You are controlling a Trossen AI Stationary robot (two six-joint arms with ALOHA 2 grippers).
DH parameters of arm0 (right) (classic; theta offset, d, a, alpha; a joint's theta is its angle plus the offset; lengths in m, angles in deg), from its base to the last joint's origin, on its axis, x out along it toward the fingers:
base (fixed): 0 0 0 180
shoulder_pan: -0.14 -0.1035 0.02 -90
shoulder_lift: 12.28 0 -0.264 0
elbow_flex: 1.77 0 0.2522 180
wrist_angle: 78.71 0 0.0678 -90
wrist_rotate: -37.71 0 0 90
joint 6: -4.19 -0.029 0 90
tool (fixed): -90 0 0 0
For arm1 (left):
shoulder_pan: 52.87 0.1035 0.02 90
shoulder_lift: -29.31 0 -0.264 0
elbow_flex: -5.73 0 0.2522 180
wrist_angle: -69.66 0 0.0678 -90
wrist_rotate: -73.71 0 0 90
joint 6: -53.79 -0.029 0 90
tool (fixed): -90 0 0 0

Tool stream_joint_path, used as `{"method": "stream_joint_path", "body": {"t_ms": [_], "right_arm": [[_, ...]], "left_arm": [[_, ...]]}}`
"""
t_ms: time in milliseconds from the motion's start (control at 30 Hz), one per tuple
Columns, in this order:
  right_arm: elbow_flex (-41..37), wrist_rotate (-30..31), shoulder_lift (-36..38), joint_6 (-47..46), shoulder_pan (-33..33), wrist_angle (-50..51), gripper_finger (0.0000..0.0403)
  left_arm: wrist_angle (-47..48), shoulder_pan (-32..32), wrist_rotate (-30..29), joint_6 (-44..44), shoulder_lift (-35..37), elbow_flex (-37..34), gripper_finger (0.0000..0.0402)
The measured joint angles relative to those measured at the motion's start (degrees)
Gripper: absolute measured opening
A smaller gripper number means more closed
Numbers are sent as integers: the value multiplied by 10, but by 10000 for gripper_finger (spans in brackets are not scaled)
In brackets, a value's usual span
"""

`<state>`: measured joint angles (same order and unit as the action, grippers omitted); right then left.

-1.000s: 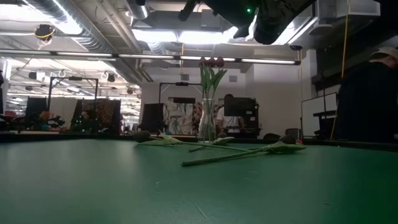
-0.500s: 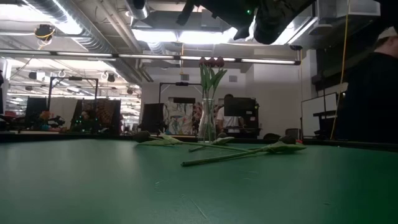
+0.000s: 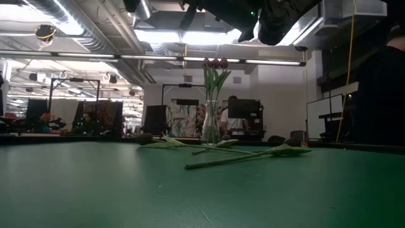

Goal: Sort flowers into vase by color
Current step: Put the bottom red tulip into the bottom left transparent vase

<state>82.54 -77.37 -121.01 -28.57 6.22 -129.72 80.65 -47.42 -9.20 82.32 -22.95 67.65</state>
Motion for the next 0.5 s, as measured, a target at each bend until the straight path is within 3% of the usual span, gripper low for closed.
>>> {"method": "stream_joint_path", "body": {"t_ms": [500], "right_arm": [[0, -14, 0, 4, 1, 39, 0]], "left_arm": [[40, 0, -1, 29, -1, 0, 64]]}}
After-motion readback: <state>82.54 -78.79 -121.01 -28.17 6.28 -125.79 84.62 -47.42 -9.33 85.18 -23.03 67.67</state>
